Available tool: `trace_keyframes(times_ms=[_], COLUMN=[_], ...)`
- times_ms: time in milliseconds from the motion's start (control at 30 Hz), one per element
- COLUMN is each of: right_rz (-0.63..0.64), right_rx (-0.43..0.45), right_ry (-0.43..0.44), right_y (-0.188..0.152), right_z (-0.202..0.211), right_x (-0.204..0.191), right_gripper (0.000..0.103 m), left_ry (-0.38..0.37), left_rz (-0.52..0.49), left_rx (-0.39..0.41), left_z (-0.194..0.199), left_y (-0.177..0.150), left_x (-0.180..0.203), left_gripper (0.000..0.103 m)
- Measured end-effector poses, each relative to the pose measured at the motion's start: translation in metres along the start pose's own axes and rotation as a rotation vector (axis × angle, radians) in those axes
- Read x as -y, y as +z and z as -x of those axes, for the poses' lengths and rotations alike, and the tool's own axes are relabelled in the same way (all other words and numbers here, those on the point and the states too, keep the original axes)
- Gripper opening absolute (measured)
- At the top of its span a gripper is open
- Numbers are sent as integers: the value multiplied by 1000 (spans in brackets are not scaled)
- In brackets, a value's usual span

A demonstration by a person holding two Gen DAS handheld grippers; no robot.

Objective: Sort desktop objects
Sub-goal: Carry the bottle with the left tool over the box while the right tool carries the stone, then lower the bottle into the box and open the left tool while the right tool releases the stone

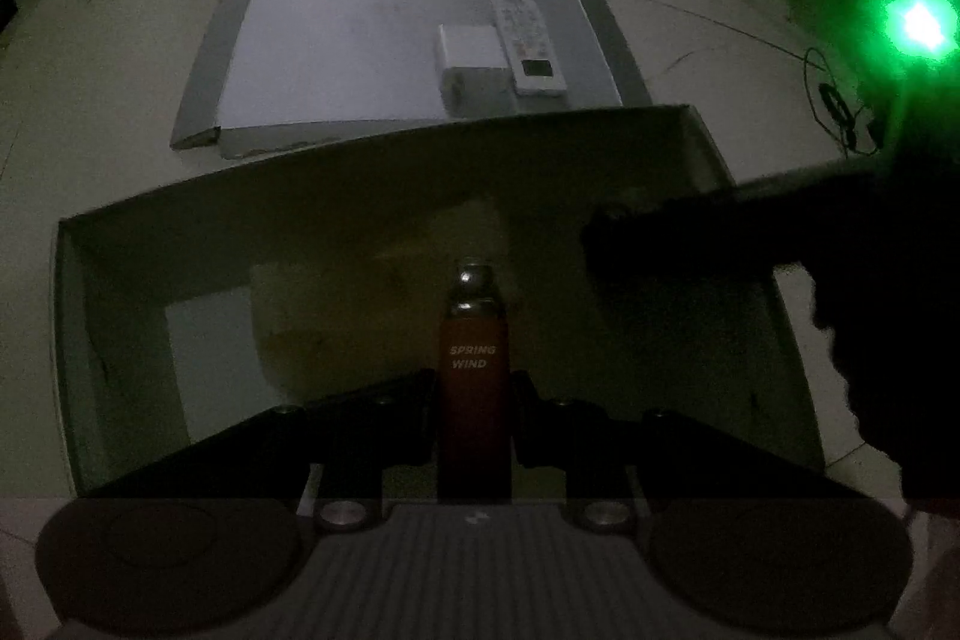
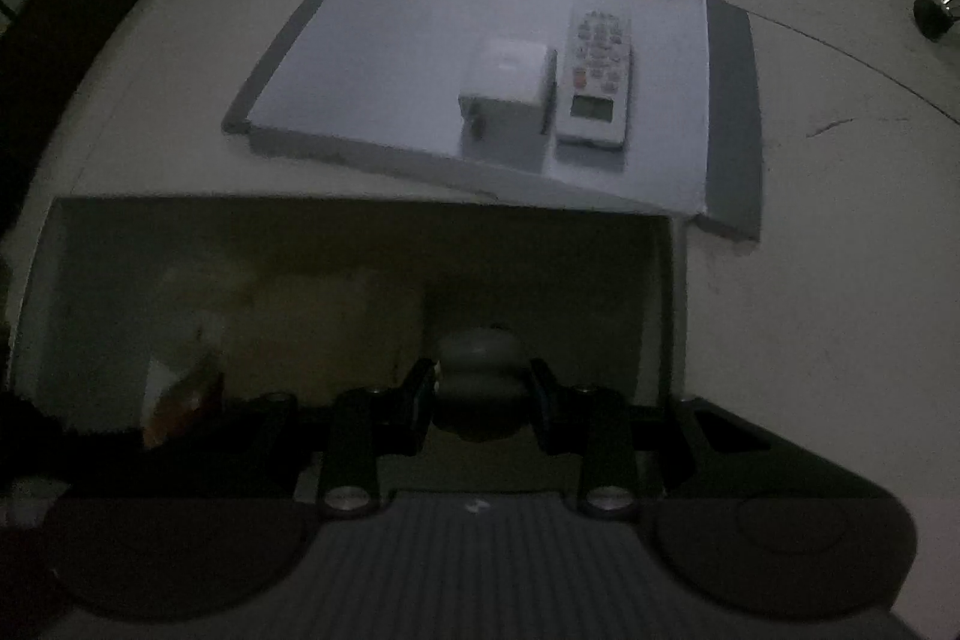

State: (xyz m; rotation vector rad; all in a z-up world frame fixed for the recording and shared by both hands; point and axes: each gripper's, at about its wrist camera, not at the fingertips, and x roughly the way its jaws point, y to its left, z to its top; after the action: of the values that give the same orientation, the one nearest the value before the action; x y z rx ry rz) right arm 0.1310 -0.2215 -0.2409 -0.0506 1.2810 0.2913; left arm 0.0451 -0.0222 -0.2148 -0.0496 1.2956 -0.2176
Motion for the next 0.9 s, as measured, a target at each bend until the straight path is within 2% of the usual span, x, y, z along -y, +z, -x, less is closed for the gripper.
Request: trace_keyframes(times_ms=[100,167,467,700,900], right_rz=[-36,0,6,-9,-7], right_rx=[13,26,-15,-17,-7], right_ry=[6,-47,-115,-140,-144], right_y=[8,9,0,-2,-2], right_z=[2,-5,-50,-69,-72], right_x=[-10,-21,-25,-24,-23], right_gripper=[35,35,35,35,35], left_ry=[21,32,65,160,226], left_rz=[-14,-10,34,162,185], left_rx=[26,28,11,23,63], left_z=[3,4,9,8,8], left_y=[0,-1,-19,-26,-23], left_x=[-3,-8,-33,-70,-91], left_gripper=[20,20,20,20,20])
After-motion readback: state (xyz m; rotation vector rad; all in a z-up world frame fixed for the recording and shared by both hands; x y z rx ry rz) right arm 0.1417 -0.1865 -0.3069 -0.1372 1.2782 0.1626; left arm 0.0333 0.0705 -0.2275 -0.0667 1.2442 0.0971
